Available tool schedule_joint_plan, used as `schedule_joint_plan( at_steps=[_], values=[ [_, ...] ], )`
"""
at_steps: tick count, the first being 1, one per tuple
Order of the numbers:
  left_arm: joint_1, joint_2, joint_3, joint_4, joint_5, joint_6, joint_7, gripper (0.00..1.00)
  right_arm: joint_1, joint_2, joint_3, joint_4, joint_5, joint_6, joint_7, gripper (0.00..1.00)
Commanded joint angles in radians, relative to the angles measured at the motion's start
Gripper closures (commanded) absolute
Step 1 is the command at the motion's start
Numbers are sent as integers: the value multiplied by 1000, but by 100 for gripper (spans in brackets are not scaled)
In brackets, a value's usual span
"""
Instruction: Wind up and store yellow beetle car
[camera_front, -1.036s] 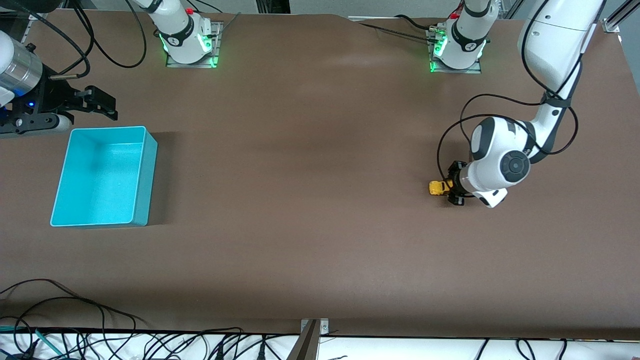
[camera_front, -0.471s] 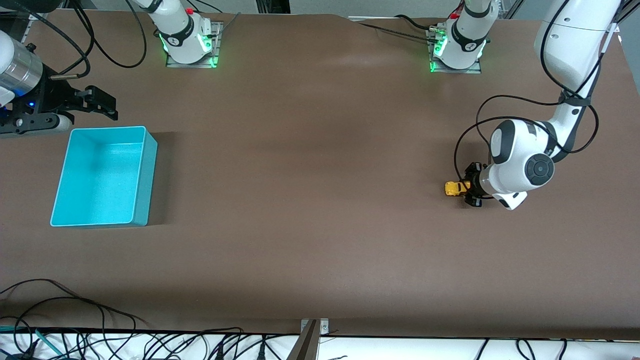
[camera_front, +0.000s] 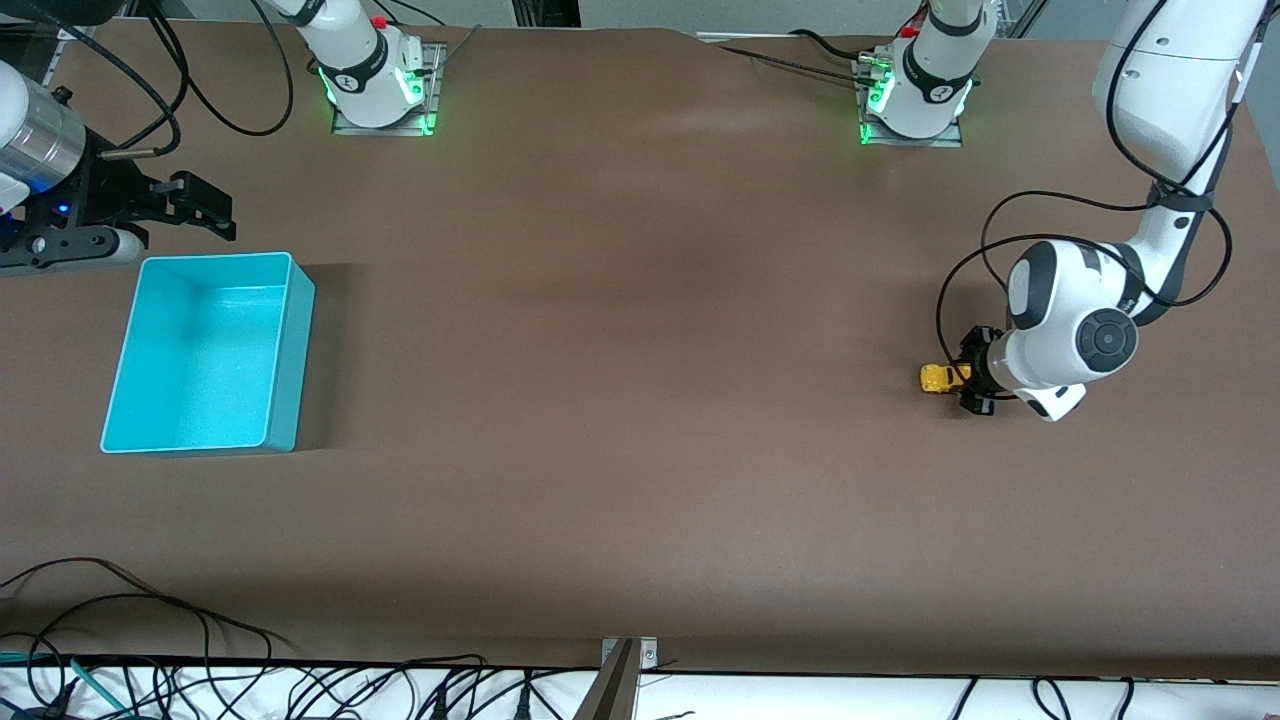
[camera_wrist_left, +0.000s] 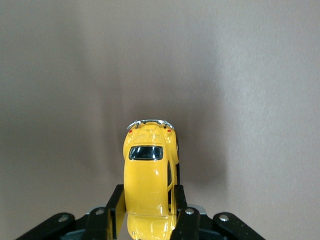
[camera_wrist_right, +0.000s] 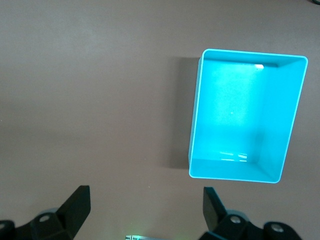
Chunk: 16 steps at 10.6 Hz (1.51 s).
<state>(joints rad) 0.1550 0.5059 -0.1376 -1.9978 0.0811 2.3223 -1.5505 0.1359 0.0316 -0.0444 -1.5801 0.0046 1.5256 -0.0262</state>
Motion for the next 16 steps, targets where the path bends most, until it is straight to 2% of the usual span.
schedule_joint_plan(
  at_steps=[1,7,11,12,13,14,15,16],
  values=[
    [37,94,6,24,57,31,15,100,-2,5,-2,26,18,-21,-17,0],
    [100,114,4,33,114,35,59,100,-4,5,-3,26,18,-21,-18,0],
    [100,111,4,33,114,34,60,100,-4,7,-3,26,18,-21,-18,0],
    [100,109,3,33,114,34,60,82,-4,7,-3,26,18,-21,-17,0],
    [101,106,3,39,112,34,58,46,-4,7,-3,26,18,-21,-17,0],
    [101,105,3,40,112,34,55,29,-4,7,-3,26,18,-21,-18,0],
    [100,105,3,45,112,34,50,22,-4,7,-3,26,20,-21,-18,0],
    [100,103,3,45,112,34,47,18,-4,7,-3,26,18,-21,-18,0]
  ],
)
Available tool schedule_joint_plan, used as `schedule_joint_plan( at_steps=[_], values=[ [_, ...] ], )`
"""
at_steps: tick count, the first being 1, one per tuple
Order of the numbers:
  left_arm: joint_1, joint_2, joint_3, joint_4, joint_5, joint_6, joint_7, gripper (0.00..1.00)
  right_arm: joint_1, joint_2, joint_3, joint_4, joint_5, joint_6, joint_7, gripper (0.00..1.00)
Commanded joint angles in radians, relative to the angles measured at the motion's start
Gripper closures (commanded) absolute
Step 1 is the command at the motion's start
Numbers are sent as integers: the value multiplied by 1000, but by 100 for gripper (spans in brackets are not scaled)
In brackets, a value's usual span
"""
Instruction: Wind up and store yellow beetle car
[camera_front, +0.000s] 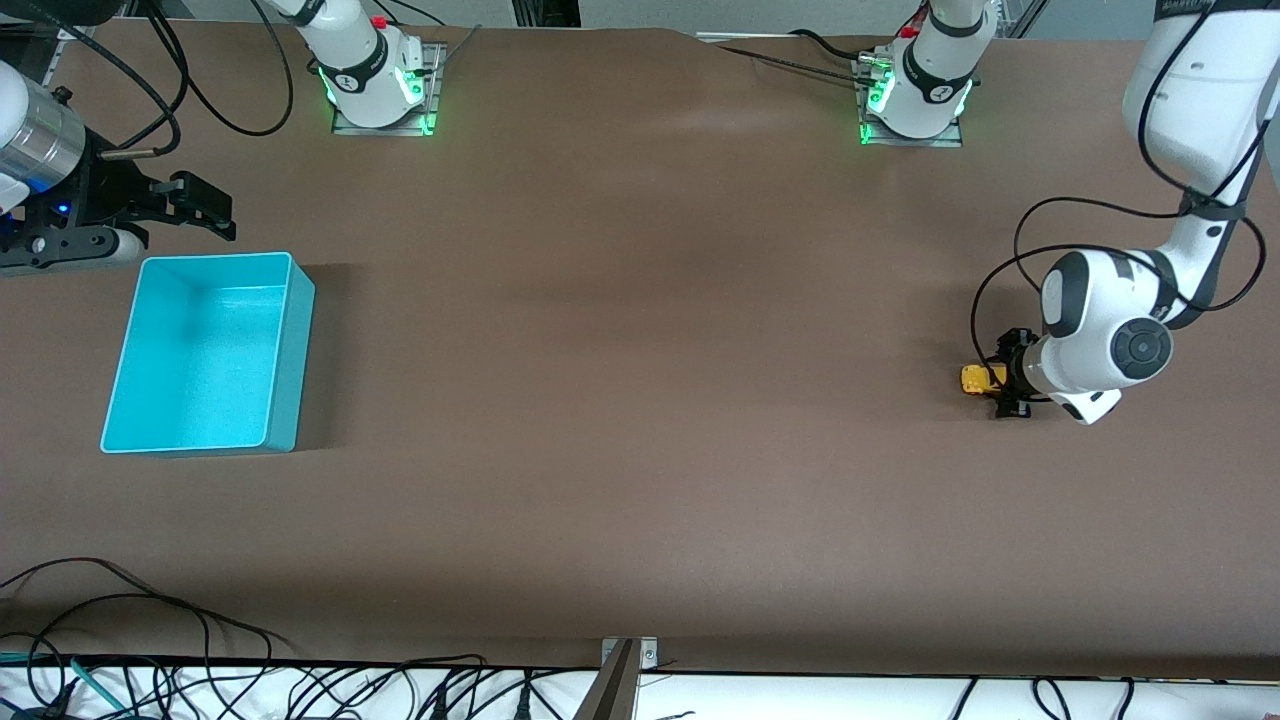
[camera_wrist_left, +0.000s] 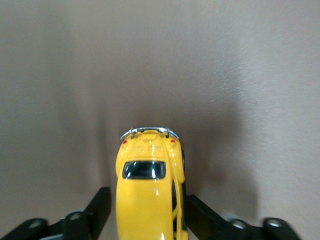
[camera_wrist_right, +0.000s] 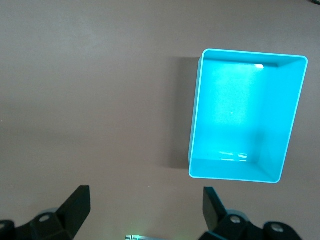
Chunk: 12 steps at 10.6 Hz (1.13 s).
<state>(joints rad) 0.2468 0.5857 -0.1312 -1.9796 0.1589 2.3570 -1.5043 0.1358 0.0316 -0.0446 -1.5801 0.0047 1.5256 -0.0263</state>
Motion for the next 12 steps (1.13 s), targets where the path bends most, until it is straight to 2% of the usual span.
schedule_joint_plan(
  at_steps=[1,2,4,6,8,10,12],
  values=[
    [6,23,-4,27,34,-1,1,18,-4,7,-3,26,18,-21,-18,0],
    [6,22,-4,27,34,-2,1,17,-4,7,-3,26,18,-21,-18,0],
    [5,20,-7,28,34,-5,-1,7,-4,7,-4,26,18,-21,-18,0],
    [5,11,-11,34,33,-11,-2,6,-4,7,-4,26,18,-21,-18,0],
    [5,-45,-14,35,33,-27,13,6,-4,7,-4,26,18,-21,-18,0],
    [12,-105,-50,36,24,-59,97,0,-4,7,-4,26,20,-21,-18,0],
    [14,-165,-73,36,16,-74,201,0,-4,7,-4,26,18,-21,-18,0]
  ],
)
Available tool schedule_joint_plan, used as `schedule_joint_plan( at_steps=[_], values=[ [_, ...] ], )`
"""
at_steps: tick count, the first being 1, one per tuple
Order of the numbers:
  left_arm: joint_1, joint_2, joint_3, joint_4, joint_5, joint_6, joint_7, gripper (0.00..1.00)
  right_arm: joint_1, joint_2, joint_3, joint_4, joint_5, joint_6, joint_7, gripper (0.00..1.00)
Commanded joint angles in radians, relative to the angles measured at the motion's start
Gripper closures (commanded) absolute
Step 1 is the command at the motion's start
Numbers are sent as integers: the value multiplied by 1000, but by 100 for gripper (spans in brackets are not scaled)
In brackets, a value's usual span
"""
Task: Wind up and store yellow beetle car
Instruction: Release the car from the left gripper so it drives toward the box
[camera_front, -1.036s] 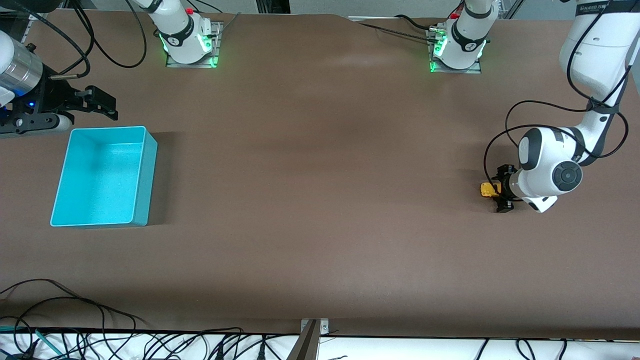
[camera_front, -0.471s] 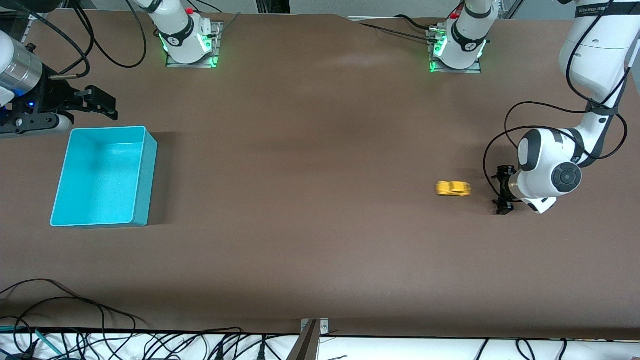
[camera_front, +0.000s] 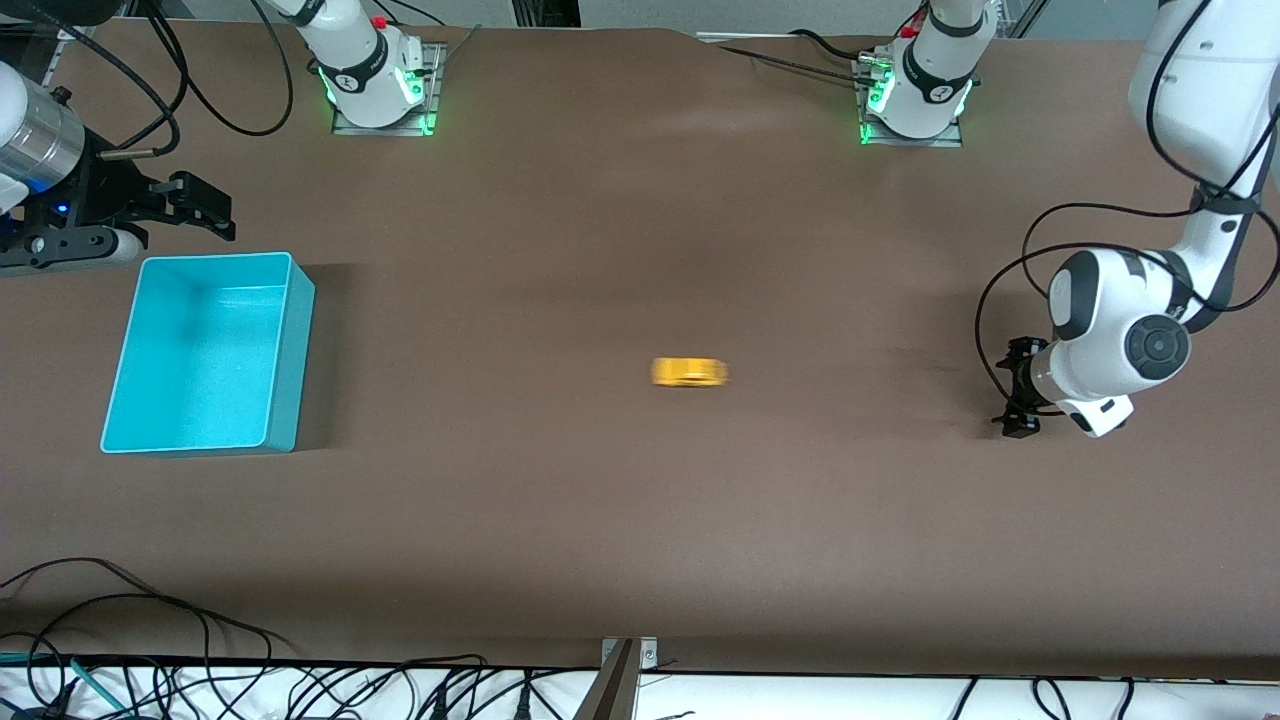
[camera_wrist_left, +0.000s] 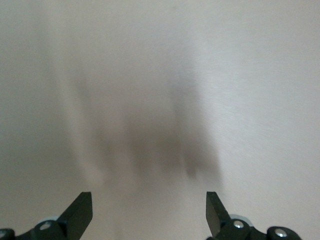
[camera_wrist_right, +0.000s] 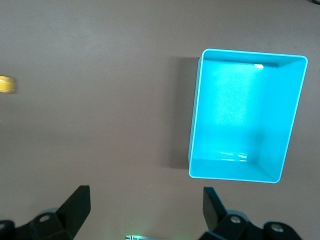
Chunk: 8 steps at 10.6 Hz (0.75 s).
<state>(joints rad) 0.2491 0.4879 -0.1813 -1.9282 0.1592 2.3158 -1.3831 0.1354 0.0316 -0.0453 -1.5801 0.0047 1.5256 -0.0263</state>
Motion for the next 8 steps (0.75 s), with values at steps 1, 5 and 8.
schedule_joint_plan(
  at_steps=[1,5,8],
  values=[
    [16,-93,-26,-14,4,-70,154,0,-3,7,-4,26,18,-21,-18,0],
    [24,-199,-26,88,-125,-282,607,0,-3,7,-4,26,18,-21,-18,0],
    [13,-215,-30,196,-130,-436,908,0,-3,7,-5,26,18,-19,-18,0]
  ],
)
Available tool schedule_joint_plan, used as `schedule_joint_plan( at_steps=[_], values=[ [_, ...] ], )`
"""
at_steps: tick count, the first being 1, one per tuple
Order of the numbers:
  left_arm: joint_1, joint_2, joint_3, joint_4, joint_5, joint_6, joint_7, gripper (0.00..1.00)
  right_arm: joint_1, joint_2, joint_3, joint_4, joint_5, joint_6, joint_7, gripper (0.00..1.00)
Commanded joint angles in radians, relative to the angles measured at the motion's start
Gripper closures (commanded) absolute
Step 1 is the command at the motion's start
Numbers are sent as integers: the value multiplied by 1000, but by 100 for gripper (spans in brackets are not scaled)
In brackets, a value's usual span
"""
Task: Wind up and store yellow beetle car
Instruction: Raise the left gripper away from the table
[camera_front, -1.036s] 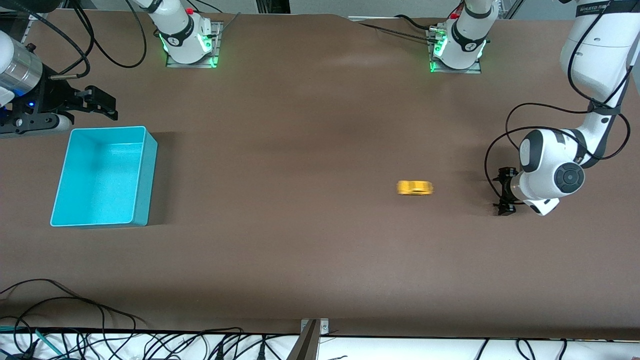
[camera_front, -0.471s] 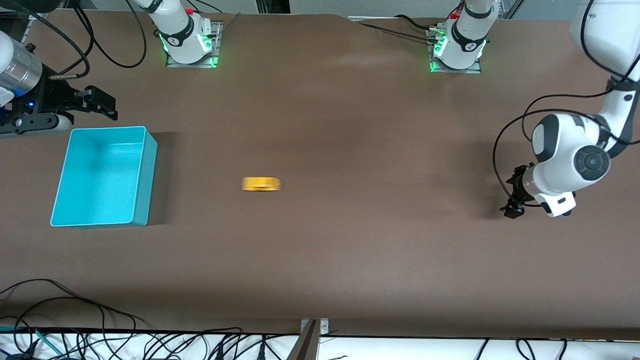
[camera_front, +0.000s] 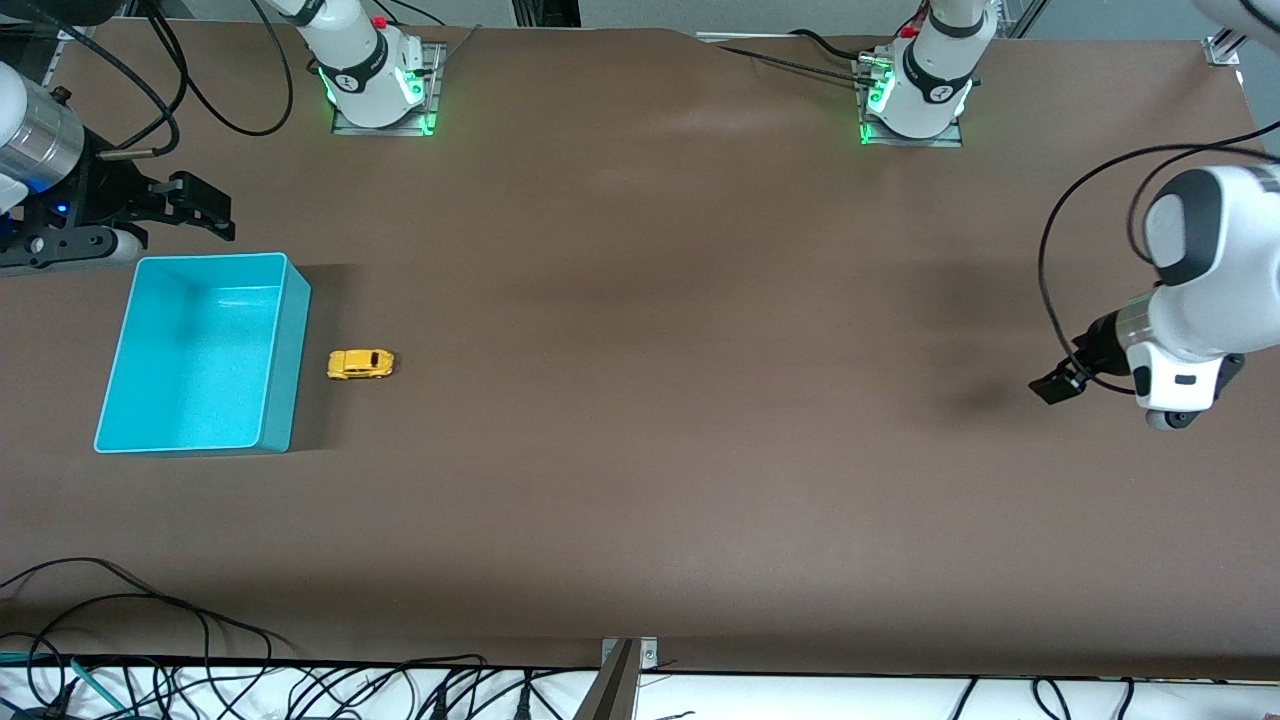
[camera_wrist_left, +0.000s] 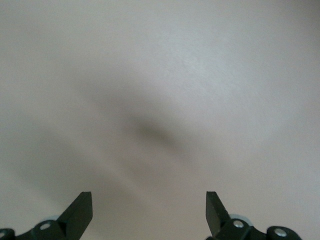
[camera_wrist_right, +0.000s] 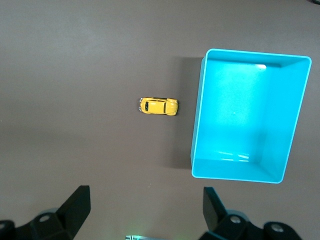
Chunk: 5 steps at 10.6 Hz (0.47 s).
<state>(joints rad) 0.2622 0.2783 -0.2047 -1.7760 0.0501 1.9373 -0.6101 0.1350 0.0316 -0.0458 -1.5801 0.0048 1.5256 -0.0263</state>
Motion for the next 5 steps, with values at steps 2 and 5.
schedule_joint_plan(
  at_steps=[2,5],
  values=[
    [8,-34,-41,53,-19,-63,245,2,-3,7,-5,28,18,-13,-17,0],
    [6,-54,-55,58,-18,-63,273,1,-5,7,-6,26,18,-19,-17,0]
  ],
)
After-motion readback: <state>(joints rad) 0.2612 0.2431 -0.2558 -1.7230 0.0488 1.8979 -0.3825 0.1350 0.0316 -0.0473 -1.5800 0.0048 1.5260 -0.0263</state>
